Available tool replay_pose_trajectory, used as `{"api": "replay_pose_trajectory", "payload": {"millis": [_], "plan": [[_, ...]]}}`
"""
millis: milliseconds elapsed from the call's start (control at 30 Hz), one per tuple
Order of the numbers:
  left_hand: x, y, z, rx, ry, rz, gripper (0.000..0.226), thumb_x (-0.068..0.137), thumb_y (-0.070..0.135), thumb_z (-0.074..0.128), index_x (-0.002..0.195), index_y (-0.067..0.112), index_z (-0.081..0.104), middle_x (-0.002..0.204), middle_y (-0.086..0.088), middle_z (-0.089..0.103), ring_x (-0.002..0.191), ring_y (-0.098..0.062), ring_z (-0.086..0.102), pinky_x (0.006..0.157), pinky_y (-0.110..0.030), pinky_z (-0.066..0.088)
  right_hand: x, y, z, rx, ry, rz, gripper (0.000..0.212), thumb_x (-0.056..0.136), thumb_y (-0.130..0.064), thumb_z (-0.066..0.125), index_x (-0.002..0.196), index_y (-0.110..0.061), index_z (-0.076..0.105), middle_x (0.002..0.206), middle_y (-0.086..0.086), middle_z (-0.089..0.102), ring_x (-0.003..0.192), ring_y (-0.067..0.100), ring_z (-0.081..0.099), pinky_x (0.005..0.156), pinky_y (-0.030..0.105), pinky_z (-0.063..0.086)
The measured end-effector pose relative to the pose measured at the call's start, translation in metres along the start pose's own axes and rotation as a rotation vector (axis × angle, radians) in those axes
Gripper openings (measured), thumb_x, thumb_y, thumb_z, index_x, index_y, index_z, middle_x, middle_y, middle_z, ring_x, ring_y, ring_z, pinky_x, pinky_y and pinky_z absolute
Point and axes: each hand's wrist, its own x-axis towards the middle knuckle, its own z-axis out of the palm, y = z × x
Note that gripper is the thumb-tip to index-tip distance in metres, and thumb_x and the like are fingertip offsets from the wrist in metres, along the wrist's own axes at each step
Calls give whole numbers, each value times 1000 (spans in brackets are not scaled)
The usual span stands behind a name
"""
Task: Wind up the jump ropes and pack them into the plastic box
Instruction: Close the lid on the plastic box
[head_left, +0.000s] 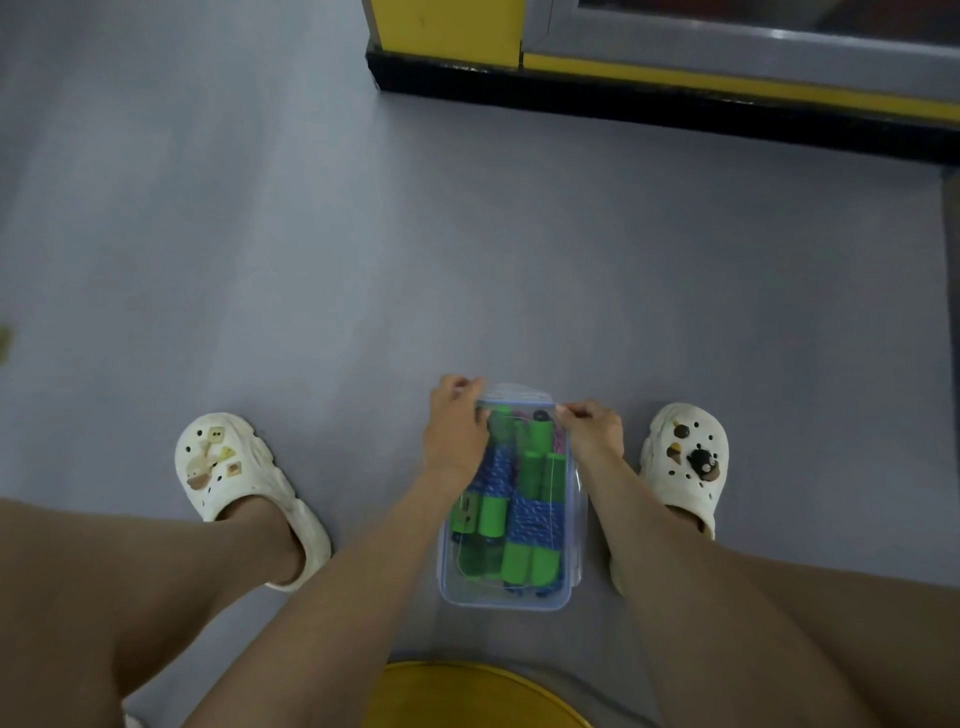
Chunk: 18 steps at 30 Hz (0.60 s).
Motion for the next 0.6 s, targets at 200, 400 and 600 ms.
{"api": "replay_pose_trajectory", "payload": {"millis": [200, 400, 600], "plan": [[13, -4, 3, 39, -90, 91, 30, 91, 15, 62, 119, 4, 64, 113, -8, 58, 107, -24, 54, 91, -25, 39, -5, -3, -1, 12, -5, 10, 13, 89, -25, 64, 92, -13, 67, 74, -1, 62, 64, 11, 55, 67, 23, 42], [20, -4, 0, -117, -91, -8, 22, 90, 10, 63, 109, 1, 68, 109, -14, 64, 103, -25, 59, 88, -18, 37, -8, -5, -2, 28, -12, -3, 11, 90, -24, 63, 90, -13, 65, 70, -1, 59, 52, 2, 48, 51, 20, 37], [29, -3, -3, -81, -159, -5, 18, 90, 7, 61, 103, 0, 70, 105, -15, 65, 100, -25, 59, 81, -11, 34, -6, -3, -2, -2, -1, -9, 11, 90, -25, 63, 90, -14, 65, 71, -1, 59, 52, 0, 48, 51, 21, 37]]}}
